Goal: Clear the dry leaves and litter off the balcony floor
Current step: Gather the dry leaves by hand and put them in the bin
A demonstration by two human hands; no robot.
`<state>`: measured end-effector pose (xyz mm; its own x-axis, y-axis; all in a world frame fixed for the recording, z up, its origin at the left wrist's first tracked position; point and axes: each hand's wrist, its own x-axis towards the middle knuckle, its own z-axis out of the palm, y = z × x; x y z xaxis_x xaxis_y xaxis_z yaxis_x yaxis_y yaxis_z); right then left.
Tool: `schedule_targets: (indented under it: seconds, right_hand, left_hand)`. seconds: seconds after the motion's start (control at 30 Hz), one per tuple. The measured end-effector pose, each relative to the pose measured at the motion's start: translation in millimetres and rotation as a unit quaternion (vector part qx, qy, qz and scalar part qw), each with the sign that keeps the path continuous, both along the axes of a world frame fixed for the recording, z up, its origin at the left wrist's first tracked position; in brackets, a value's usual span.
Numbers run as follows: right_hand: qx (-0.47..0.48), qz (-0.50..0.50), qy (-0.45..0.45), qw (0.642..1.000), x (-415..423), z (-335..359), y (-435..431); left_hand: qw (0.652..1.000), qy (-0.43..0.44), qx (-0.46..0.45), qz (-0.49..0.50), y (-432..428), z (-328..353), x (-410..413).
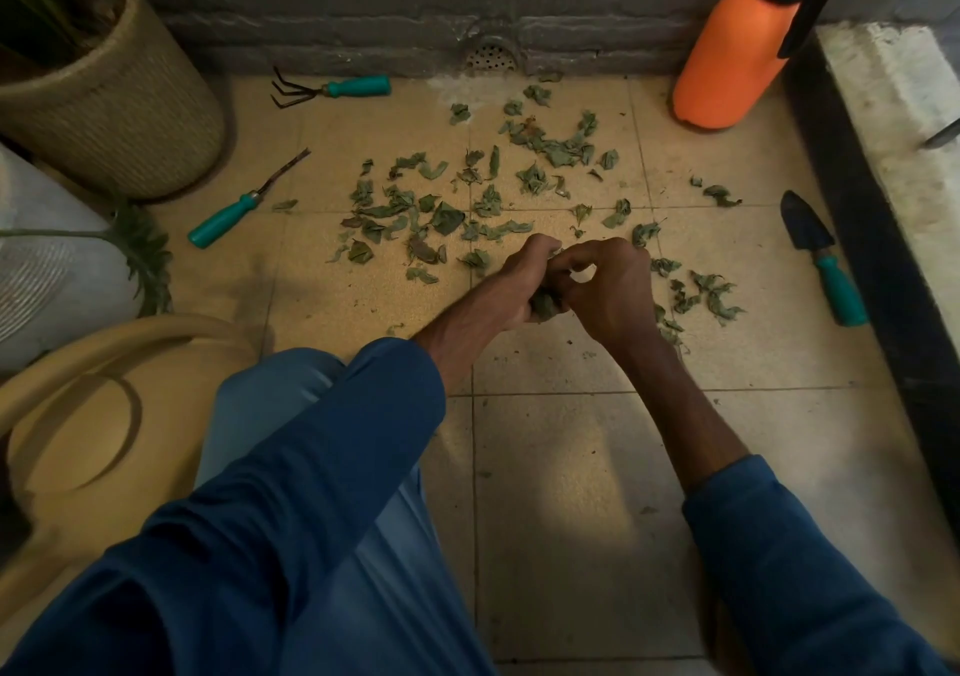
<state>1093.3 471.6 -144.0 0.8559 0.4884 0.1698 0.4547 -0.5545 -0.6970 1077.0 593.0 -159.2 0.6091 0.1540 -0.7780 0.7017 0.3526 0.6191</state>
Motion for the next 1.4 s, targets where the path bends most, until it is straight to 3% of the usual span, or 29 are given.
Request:
schedule_targets:
  seconds: [0.27, 0.43, 0.6, 0.73, 0.93, 1.07, 1.4]
  right_hand:
    - [0.003, 0.066, -0.033, 0.997, -9, -5, 4]
    - [0.086, 0.014, 0.065, 0.994, -16, -4, -6]
    - [0.220, -0.114, 0.204, 0.947, -10, -11, -22]
    - [0.034, -0.152, 0.076, 0.985, 8, -41, -74]
    - [-0.117, -0.243, 0.153, 0.951, 20, -80, -153]
    - [-0.135, -0.238, 0.190, 0.943, 15, -97, -157]
    - [-0.143, -0.215, 0.145, 0.955, 5, -109, -148]
  left_hand:
    - [0.999, 0.009, 0.044, 0.013, 1, -5, -1]
    - [0.988, -0.005, 0.154, 0.025, 4, -11, -2]
    - [0.985, -0.031, 0.171, 0.011, 1, -7, -3]
    - [0.984, -0.038, 0.173, -0.002, 1, -7, -2]
    - [0.983, -0.031, 0.176, -0.028, -3, -11, -1]
    - [0.984, -0.026, 0.171, -0.041, -7, -12, -1]
    - [0.984, -0.023, 0.162, -0.067, -13, -13, 2]
